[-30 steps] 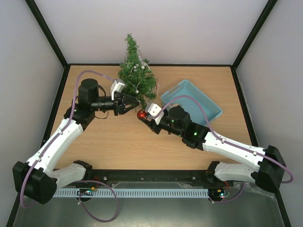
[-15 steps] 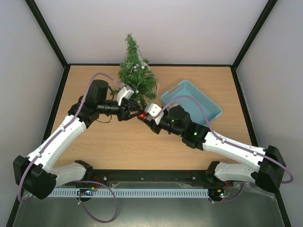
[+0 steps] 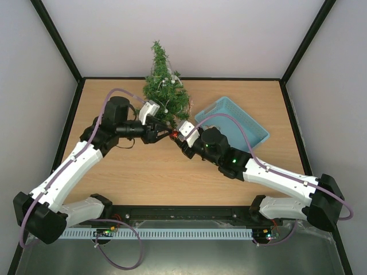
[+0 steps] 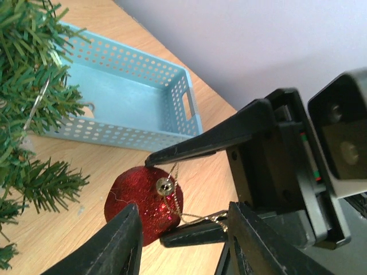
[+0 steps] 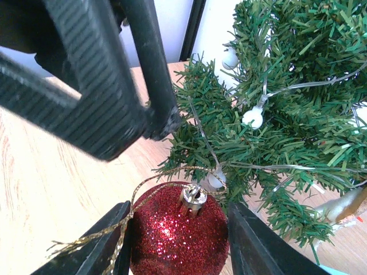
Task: Decorate the small christmas tree
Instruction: Hang the decoration item on the Christmas tree.
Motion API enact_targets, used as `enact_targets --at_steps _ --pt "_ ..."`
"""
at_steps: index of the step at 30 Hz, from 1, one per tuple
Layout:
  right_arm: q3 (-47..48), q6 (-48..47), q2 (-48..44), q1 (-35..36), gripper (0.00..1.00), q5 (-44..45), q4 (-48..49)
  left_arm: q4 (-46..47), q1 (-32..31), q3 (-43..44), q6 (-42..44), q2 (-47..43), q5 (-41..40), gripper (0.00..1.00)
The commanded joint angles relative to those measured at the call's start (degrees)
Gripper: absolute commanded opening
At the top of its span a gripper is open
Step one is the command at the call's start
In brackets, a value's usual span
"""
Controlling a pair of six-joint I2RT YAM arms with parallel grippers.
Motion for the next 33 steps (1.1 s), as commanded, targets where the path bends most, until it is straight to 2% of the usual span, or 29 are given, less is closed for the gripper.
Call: enact_targets --at_steps 1,5,18,22,25,27,33 --pt "2.19 0.84 0.76 -0.15 0.42 2.01 2.46 6.96 -0.24 -1.79 -8.43 -0.72 1.94 0.42" --pt "2.30 1.20 0.94 -0.14 0.42 2.97 2.88 9.29 -0.50 -2.26 -12.03 -0.05 2.89 0.41" --pt "2.70 1.65 1.65 -0.12 0.42 4.77 3.68 8.16 -1.18 -3.22 -14.90 1.84 1.26 0.38" --pt "2.66 1.73 1.83 -0.18 0.42 4.72 3.74 8.20 -1.32 -3.06 -14.76 1.92 1.04 0.29" --pt "2.51 1.74 1.97 -0.16 0.42 4.72 3.72 8.33 -1.31 -2.84 -14.30 1.96 0.36 0.11" --pt "2.34 1.74 2.01 -0.15 0.42 4.73 3.65 8.31 -1.30 -2.64 -13.79 1.93 -0.32 0.03" --pt "1.76 1.56 2.16 -0.17 0.42 5.15 3.60 5.90 -1.15 -0.29 -11.27 2.44 -4.66 0.02"
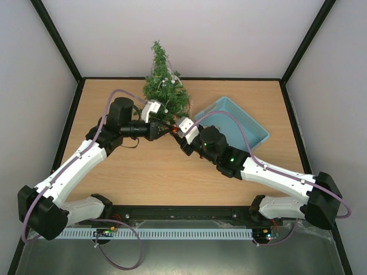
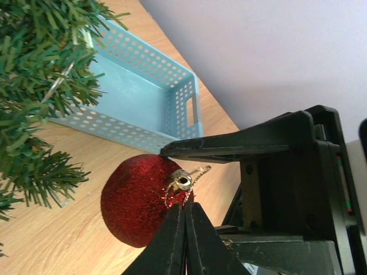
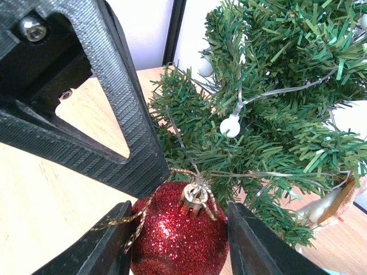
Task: Decorate the small christmas tree
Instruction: Hang the decoration item on the Christmas tree.
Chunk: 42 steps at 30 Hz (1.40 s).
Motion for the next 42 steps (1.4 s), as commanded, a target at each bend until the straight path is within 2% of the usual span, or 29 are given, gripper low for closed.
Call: enact_targets --at_steps 1,29,42 --pt "0.69 0.06 0.41 -0.15 0.42 1.44 1.45 -1.21 -0.01 2.39 2.32 0.61 -3.47 0.02" --pt "3.14 -0.98 6.37 -0.14 0.42 2.02 2.90 -3.67 2.94 3.23 2.41 0.22 -7.87 0.02" --pt "4.81 -1.24 9.20 -0.23 0.42 2.87 4.65 -2.53 4.27 4.11 2.42 1.40 -7.14 0.02"
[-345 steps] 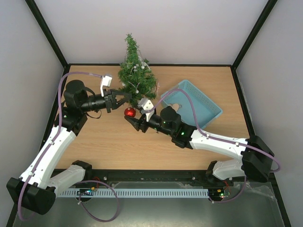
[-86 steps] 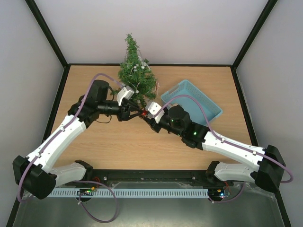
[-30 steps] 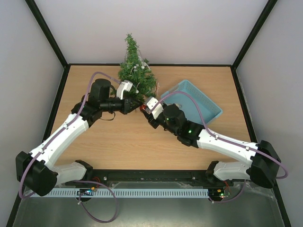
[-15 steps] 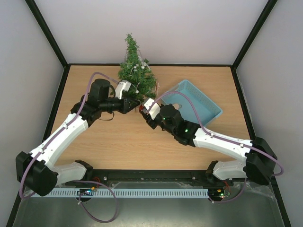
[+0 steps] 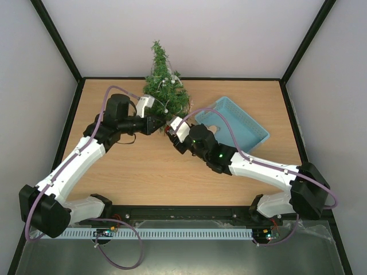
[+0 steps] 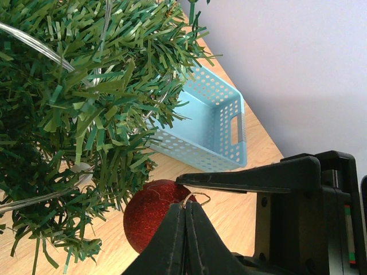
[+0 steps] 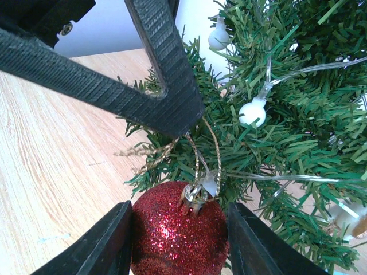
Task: Decorate the small christmas tree
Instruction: Hang the decoration item on the Christmas tree.
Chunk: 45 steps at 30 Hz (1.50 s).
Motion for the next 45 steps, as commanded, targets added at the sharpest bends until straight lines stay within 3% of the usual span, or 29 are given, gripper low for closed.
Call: enact_targets --at_steps 1,22,31,45 --pt "2.70 -0.82 1.40 -0.30 0.42 1.21 2.48 0.57 0.35 2.02 0.31 0.06 0.24 0.02" --pt "5.88 1.16 3.58 -0.79 0.42 -2.17 3.67 -2.91 2.57 4.01 1.60 -0.73 -1.51 0.02" --pt "10.79 2.74 6.26 -0.77 0.41 -2.50 2.71 -2.92 7.03 5.41 1.57 -1.26 1.63 0.02" --pt "13.12 4.30 7.86 -0.73 0.41 -0.64 0.30 0.06 7.77 7.29 0.15 1.21 5.72 0.02"
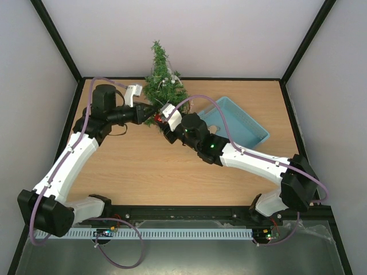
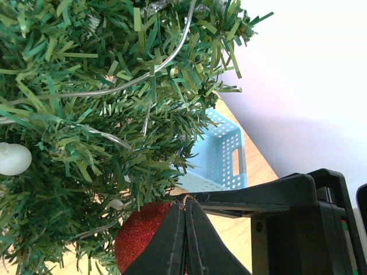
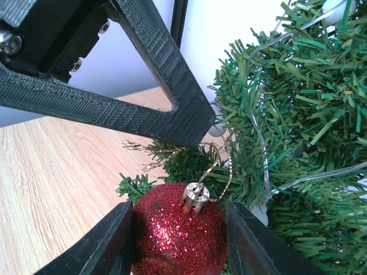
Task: Decorate the small christmas tree
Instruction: Hang the decoration item on the Christmas tree.
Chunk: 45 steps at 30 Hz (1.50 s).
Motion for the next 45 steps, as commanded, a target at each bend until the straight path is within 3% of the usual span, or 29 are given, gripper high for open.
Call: enact_targets --at_steps 1,45 --pt "1.80 0.89 0.54 -0.30 0.41 1.92 -0.88 2.04 0.24 1.70 -0.74 1.14 2.36 0.02" --pt "2.01 2.61 3.18 -1.65 0.41 5.39 0.28 5.00 0.23 3.29 1.51 5.65 -0.60 0.02"
